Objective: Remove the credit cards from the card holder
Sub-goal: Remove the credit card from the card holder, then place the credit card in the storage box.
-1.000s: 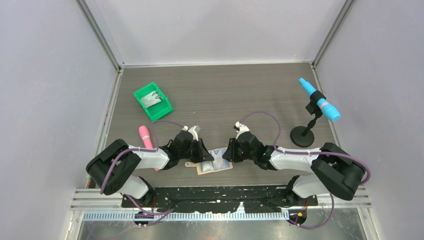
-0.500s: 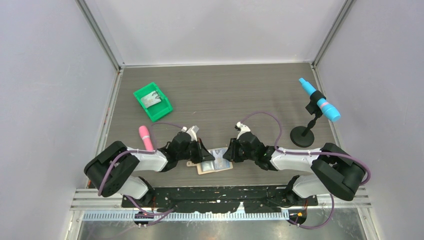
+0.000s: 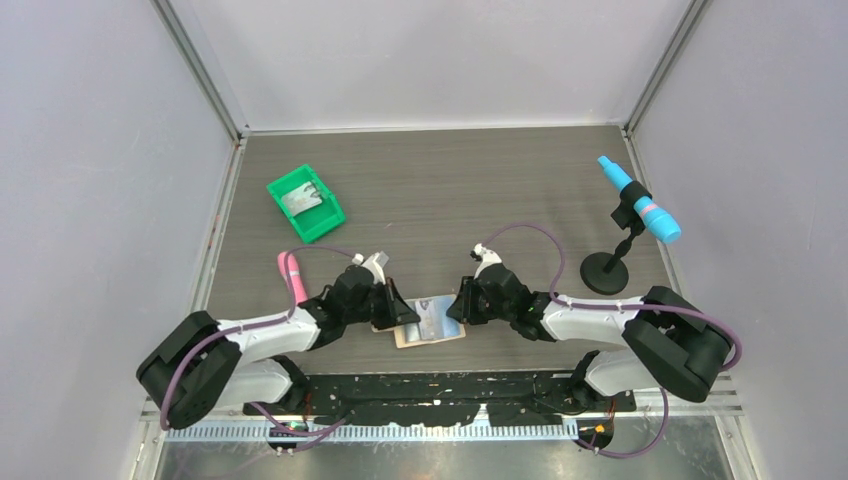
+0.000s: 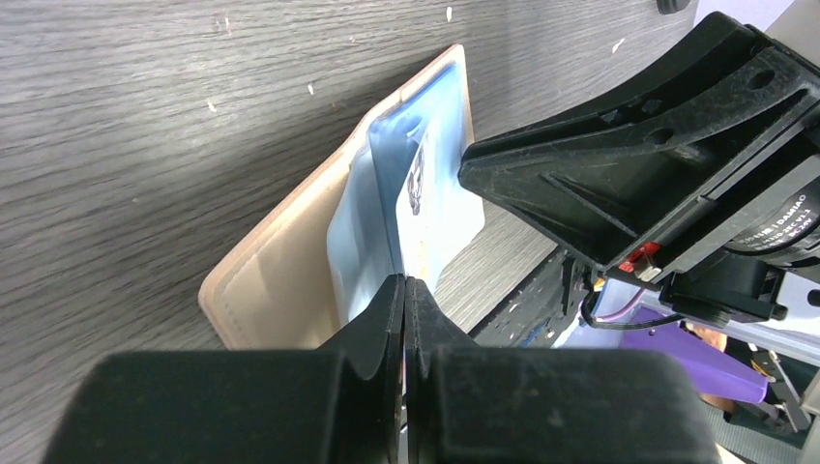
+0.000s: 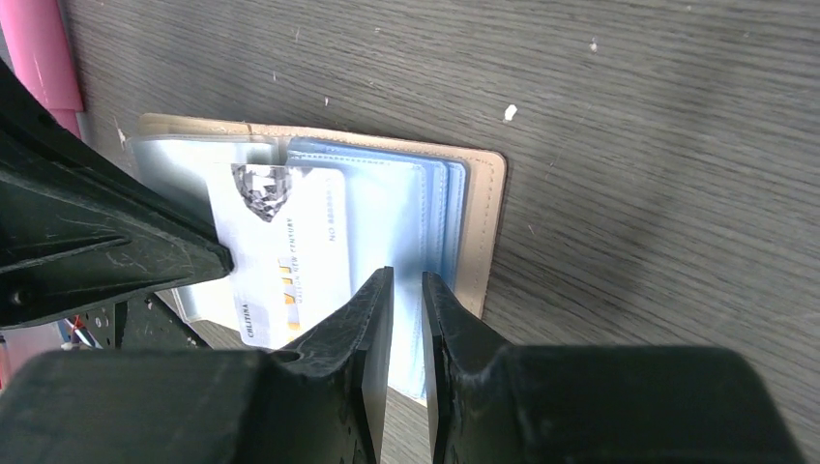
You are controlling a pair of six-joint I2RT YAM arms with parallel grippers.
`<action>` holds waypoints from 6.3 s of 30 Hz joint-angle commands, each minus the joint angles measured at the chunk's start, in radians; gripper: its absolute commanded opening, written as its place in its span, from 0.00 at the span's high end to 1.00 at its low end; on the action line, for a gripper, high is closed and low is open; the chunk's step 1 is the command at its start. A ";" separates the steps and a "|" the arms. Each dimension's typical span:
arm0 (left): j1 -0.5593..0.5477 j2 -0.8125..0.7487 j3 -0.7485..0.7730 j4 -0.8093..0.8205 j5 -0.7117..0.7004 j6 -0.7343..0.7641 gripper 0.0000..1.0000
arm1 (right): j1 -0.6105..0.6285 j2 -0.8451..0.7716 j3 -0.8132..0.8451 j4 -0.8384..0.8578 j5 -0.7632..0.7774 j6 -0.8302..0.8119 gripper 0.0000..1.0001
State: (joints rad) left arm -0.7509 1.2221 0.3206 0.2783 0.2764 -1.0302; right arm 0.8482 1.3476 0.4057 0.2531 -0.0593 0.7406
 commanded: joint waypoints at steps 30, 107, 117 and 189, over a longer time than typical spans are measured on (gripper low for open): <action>0.004 -0.028 0.014 0.019 0.056 0.026 1.00 | 0.075 0.105 0.097 0.027 -0.078 -0.005 0.73; 0.010 -0.469 0.221 -0.475 0.398 0.391 0.90 | 0.006 -0.348 0.127 0.045 -0.664 -0.206 0.95; 0.016 -0.560 0.205 -0.488 0.235 0.325 0.36 | -0.014 -0.457 0.078 0.123 -0.535 -0.048 0.95; 0.972 0.319 1.107 -0.996 0.102 0.530 1.00 | -0.020 -0.919 0.013 -0.340 -0.003 -0.146 0.05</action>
State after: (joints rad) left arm 0.1993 1.4193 1.2629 -0.6239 0.4271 -0.5655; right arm 0.8291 0.4145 0.3653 -0.0822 -0.0963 0.6544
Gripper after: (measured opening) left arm 0.012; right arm 0.956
